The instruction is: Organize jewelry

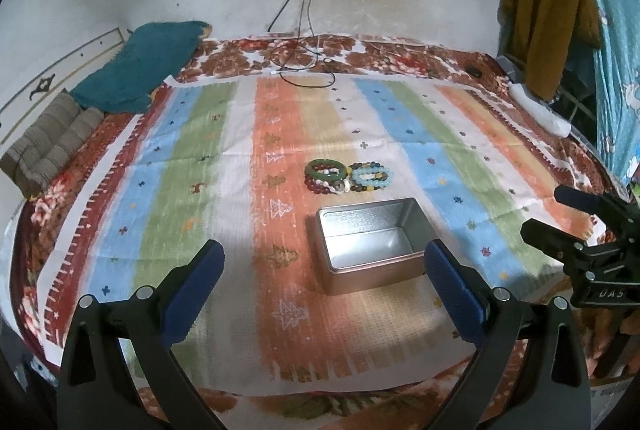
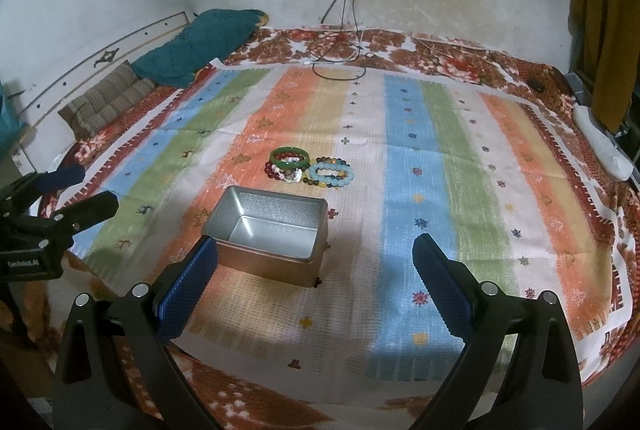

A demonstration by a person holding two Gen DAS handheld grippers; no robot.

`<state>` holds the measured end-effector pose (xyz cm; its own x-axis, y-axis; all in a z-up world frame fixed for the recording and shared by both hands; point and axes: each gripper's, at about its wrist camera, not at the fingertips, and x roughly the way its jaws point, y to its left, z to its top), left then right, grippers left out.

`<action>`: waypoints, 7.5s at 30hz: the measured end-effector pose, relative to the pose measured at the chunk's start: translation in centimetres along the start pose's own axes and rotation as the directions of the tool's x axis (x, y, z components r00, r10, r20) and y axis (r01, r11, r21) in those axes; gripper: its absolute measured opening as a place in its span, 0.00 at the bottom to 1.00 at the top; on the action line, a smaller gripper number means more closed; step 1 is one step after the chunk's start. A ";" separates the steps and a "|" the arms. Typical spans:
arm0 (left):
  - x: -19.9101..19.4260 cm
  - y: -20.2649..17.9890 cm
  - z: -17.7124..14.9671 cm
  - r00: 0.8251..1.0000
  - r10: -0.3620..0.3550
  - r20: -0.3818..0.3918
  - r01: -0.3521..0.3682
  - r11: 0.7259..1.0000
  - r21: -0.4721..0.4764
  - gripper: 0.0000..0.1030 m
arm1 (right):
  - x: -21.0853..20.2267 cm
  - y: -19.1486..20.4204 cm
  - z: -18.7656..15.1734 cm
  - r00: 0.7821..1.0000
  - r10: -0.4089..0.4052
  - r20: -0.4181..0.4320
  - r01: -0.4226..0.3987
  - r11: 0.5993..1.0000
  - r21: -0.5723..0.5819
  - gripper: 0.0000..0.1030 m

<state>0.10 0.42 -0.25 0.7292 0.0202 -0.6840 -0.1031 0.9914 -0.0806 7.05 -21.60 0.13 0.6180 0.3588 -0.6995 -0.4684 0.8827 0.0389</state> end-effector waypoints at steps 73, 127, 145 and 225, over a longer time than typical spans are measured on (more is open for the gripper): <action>12.7 1.3 9.0 0.977 0.113 -0.181 -0.115 0.993 -0.001 0.95 | 11.1 -3.6 6.0 0.979 0.006 -0.206 0.016 0.995 0.102 0.96; 30.3 4.0 11.4 0.899 0.076 -0.431 -0.088 0.996 -0.007 0.73 | 27.5 -5.5 9.2 0.897 -0.028 -0.441 0.066 0.995 0.071 0.87; 34.2 3.3 10.5 0.864 0.040 -0.503 -0.051 0.999 -0.008 0.29 | 32.7 -5.3 8.5 0.854 0.016 -0.521 0.029 0.997 0.078 0.40; 15.6 1.0 8.4 0.964 0.056 -0.261 -0.066 0.997 -0.028 0.07 | 14.1 1.2 8.5 0.989 0.025 -0.144 -0.029 0.999 -0.025 0.12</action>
<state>17.00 2.82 -4.90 0.5203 0.0412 -0.8530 -0.1698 0.9839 -0.0560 20.60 -12.92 -3.59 0.5083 0.3335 -0.7940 -0.5016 0.8641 0.0418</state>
